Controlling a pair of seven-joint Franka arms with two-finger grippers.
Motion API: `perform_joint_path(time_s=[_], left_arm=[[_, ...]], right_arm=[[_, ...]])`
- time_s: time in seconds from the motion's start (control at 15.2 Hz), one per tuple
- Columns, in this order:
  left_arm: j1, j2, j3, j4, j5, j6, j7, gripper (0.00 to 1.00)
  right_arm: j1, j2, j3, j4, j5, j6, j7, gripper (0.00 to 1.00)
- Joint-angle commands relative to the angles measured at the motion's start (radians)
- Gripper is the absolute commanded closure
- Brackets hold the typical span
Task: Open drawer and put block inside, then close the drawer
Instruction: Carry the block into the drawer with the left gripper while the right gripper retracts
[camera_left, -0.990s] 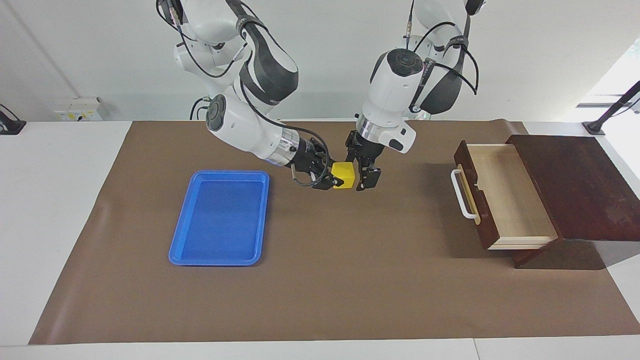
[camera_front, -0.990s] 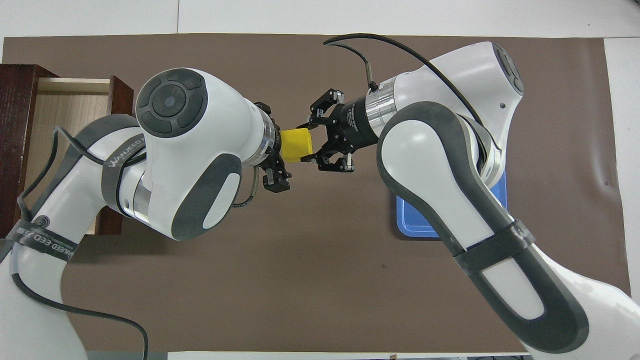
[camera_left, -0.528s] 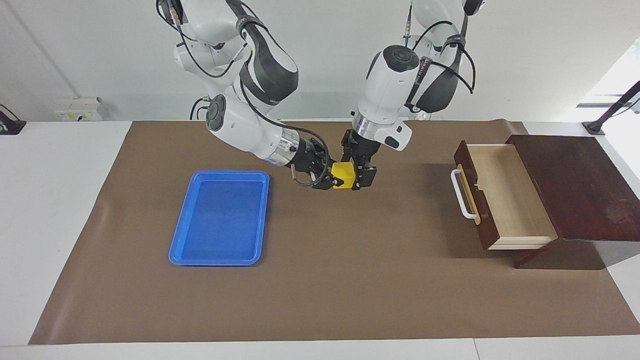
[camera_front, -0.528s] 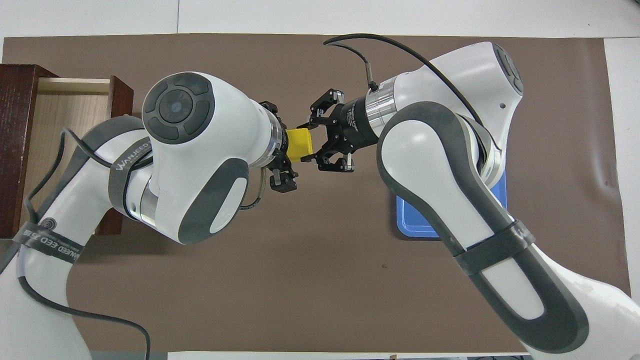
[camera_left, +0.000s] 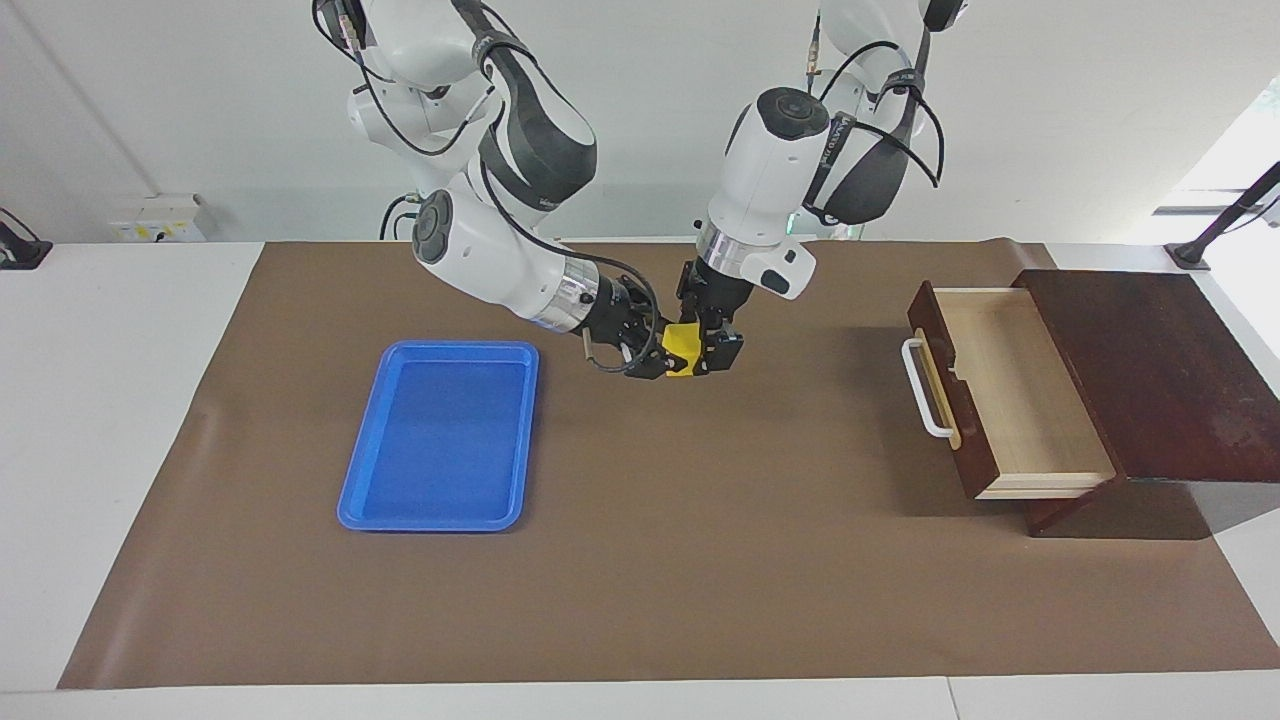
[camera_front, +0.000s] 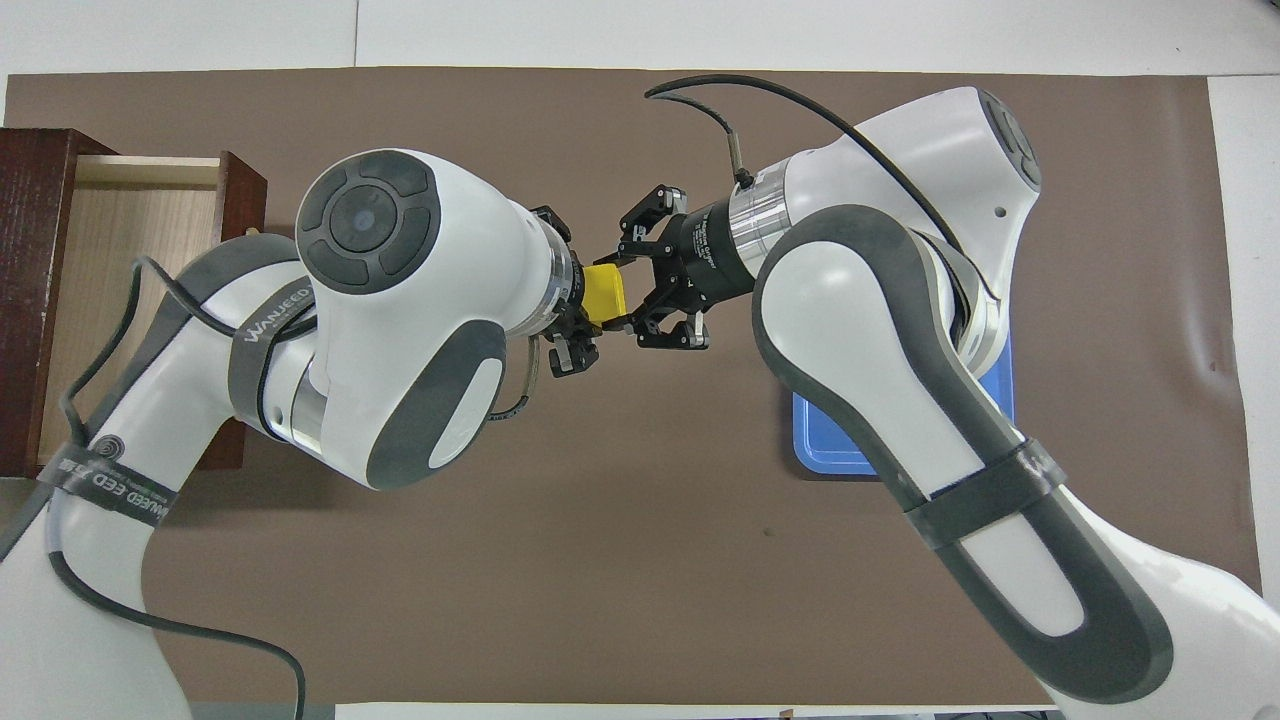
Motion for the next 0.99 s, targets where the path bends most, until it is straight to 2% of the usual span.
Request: perform_joint_path(time_s=[0.0, 0.07, 0.13, 0.2, 0.66, 0.79, 0.92], left_arm=[[-0.019, 0.009, 0.009, 0.013, -0.013, -0.022, -0.012, 1.0], [-0.018, 0.009, 0.009, 0.013, -0.012, -0.023, -0.012, 1.0], [-0.016, 0.009, 0.009, 0.012, -0.01, -0.023, -0.01, 1.0], [-0.012, 0.009, 0.009, 0.012, -0.01, -0.022, -0.004, 1.0], [0.005, -0.003, 0.018, 0.018, -0.004, -0.029, 0.089, 1.0], [0.036, -0.009, 0.021, 0.019, -0.004, -0.078, 0.155, 1.0], [0.117, -0.03, 0.021, 0.019, -0.004, -0.158, 0.284, 1.0]], right_arm=[[-0.001, -0.006, -0.001, 0.0, 0.027, 0.026, 0.047, 1.0], [-0.001, -0.006, -0.001, 0.0, 0.027, 0.029, 0.064, 1.0], [-0.001, -0.006, -0.001, 0.0, 0.025, 0.047, 0.09, 0.32], [-0.003, -0.006, -0.001, 0.001, 0.024, 0.061, 0.115, 0.0], [-0.044, -0.029, -0.022, 0.007, -0.005, 0.019, 0.106, 0.0], [-0.126, -0.034, -0.032, 0.062, -0.086, -0.09, 0.013, 0.0], [-0.211, -0.034, -0.032, 0.125, -0.197, -0.238, -0.174, 0.0]])
